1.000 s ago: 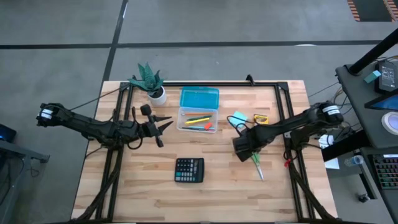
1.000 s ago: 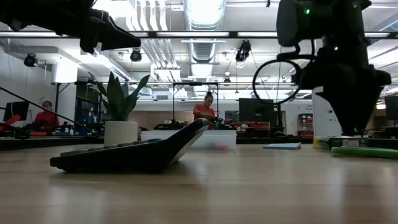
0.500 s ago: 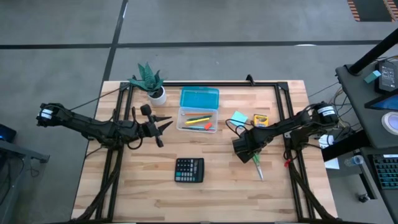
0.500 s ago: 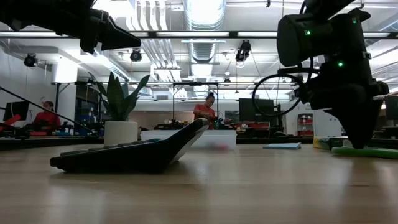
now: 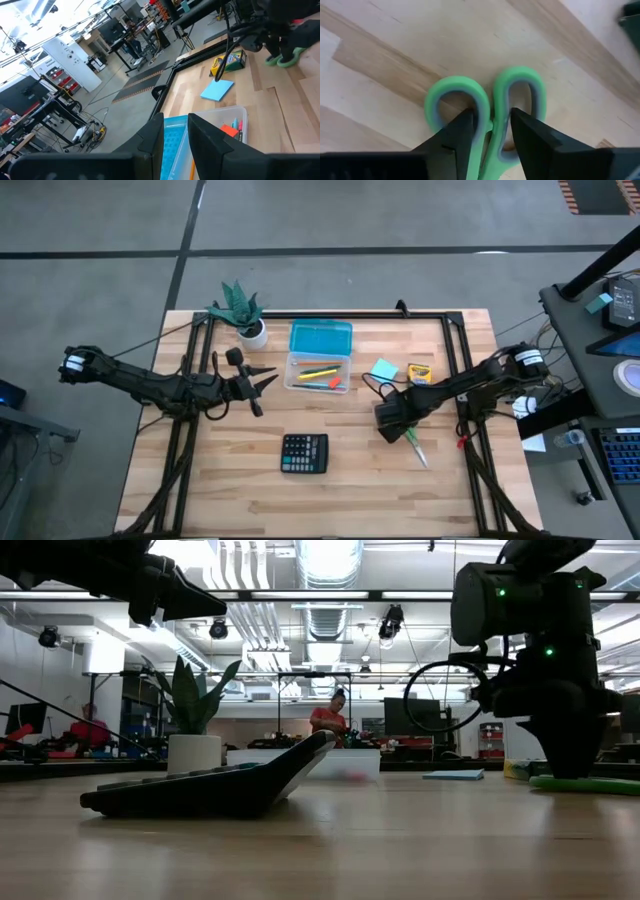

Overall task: Pack school essentials
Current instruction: Put the green scissors into the supply box

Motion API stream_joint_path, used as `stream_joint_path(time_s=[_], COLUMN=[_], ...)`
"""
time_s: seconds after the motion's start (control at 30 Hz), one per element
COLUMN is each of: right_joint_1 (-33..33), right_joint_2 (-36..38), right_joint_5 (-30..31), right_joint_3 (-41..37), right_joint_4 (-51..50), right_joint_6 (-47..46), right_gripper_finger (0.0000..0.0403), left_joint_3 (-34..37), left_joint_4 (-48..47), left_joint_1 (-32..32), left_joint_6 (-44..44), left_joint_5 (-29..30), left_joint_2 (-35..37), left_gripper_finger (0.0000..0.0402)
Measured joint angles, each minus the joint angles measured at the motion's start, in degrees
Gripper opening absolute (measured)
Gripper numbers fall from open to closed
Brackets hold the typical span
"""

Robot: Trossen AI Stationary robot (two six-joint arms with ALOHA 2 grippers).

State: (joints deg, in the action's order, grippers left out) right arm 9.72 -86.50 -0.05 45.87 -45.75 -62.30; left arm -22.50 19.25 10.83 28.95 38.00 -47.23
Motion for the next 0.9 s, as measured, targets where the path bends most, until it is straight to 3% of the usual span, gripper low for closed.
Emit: stream_joint_path(time_s=[0.27,0.63,0.9], right_joint_1=[0.02,0.02,0.00], right_joint_2=[-0.04,0.06,4.84], right_joint_5=[0.20,0.46,2.28], right_joint_3=[-1.24,-1.29,-1.55], right_joint_4=[1.83,2.17,2.96], right_joint_6=[0.13,2.13,4.78], right_gripper_finger=[0.0065,0.0064,0.0066], left_joint_3=[-0.02,-0.04,-0.04], left_joint_4=[0.02,1.36,1.90], left_joint_1=[0.00,0.00,0.00], left_joint_6=[0.00,-0.02,-0.02], left_joint_5=[0.00,-0.02,-0.02], left_joint_2=[0.00,0.00,0.00], left_gripper_finger=[0.0070,0.0070,0.0070])
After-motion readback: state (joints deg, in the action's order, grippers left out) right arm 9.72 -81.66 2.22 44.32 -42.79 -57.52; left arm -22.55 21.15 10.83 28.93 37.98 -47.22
